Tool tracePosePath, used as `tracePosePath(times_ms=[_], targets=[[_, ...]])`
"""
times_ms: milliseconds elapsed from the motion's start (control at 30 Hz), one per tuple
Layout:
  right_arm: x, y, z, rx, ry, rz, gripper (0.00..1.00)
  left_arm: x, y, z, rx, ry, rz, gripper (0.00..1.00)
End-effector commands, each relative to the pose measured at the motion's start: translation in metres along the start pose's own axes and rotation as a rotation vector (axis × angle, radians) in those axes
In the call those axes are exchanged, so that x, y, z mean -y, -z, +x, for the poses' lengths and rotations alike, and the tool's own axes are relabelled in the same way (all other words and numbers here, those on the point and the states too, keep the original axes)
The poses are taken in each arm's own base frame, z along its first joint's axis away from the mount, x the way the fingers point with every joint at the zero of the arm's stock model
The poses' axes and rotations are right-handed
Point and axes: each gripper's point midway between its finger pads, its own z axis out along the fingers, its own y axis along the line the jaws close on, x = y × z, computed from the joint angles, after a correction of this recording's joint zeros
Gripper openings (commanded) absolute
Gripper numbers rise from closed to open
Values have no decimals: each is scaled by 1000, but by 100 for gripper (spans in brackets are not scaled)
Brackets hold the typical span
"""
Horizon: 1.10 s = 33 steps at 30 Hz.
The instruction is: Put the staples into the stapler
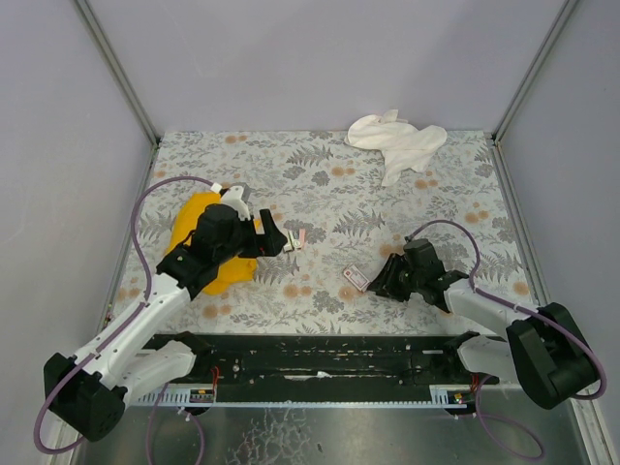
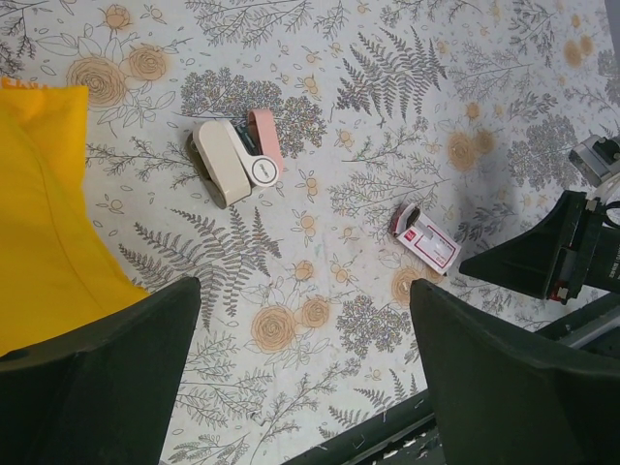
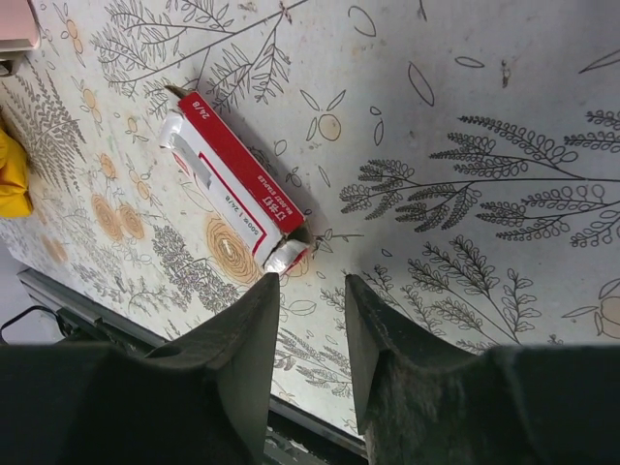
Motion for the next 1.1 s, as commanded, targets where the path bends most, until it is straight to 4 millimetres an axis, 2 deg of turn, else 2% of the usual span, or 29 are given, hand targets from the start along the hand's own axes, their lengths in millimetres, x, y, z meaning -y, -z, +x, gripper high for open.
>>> tracePosePath(times_ms=[0, 233, 600, 867, 1067], targets=[[-6, -2, -11, 50, -15, -20, 40, 10, -2, -18, 61, 19, 40, 88], [-3, -8, -9, 36, -20, -21, 34, 9, -2, -18, 62, 25, 38, 88], [-1, -20, -12, 37, -11, -9, 31, 5, 3, -17, 67, 28, 24, 88], [-5, -30, -24, 38, 69, 0, 26, 2, 6, -15, 58, 7, 13, 88], [-7, -41, -36, 23, 139, 34, 25, 9, 1, -10, 23, -27, 60, 89]])
